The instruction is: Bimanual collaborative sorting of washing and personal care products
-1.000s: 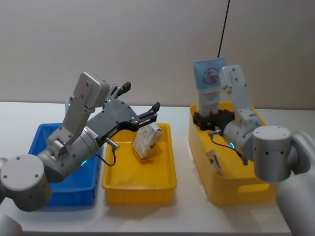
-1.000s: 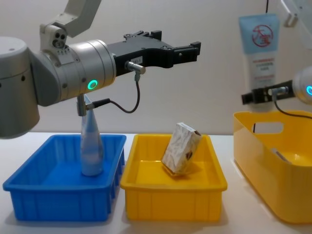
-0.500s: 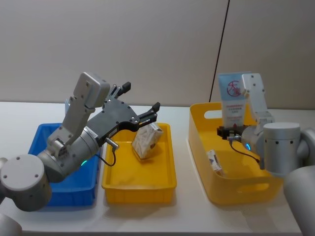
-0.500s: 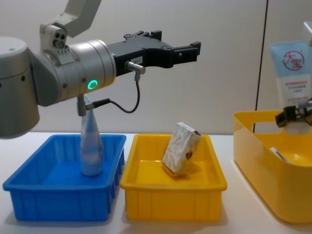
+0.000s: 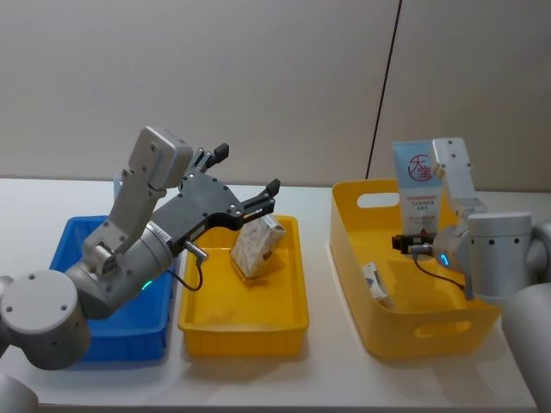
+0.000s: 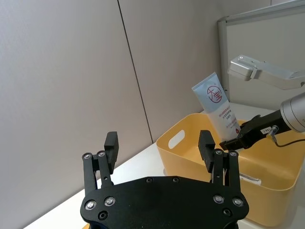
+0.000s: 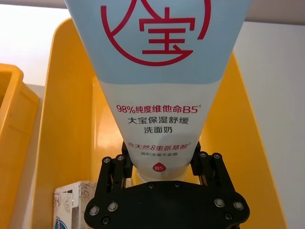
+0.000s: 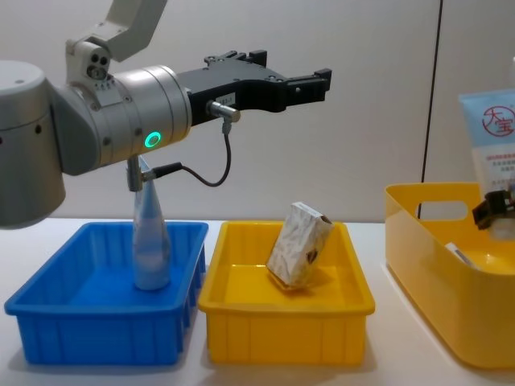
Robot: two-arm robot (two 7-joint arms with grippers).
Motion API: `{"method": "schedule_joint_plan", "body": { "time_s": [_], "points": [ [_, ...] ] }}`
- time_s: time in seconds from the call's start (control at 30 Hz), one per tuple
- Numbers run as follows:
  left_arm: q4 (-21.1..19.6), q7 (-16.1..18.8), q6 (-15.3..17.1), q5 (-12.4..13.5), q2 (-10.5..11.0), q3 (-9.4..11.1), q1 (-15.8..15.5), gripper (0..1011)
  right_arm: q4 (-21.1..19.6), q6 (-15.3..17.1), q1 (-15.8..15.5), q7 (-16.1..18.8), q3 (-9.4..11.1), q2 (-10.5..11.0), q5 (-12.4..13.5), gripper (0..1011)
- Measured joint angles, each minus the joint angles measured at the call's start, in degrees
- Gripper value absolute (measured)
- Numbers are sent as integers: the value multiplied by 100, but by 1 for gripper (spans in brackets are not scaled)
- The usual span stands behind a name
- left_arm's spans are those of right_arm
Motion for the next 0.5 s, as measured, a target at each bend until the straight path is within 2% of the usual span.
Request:
{"method": "schedule_joint_plan", "body": {
  "time_s": [0.17,0.2,0.23,0.37,0.5],
  "points": [
    [0,0,0,0,0,0,0,1001,-1,81,4,59,7,10,-5,651],
    [0,0,0,0,0,0,0,1001,-4,91,4,70,8,11,-5,708],
    [0,0,0,0,0,0,0,1001,-7,98,4,74,9,12,-6,708],
    [0,0,0,0,0,0,0,1001,-31,142,1,105,15,17,-12,863],
    [0,0,0,0,0,0,0,1001,-58,180,-10,143,22,21,-18,962]
  ]
}}
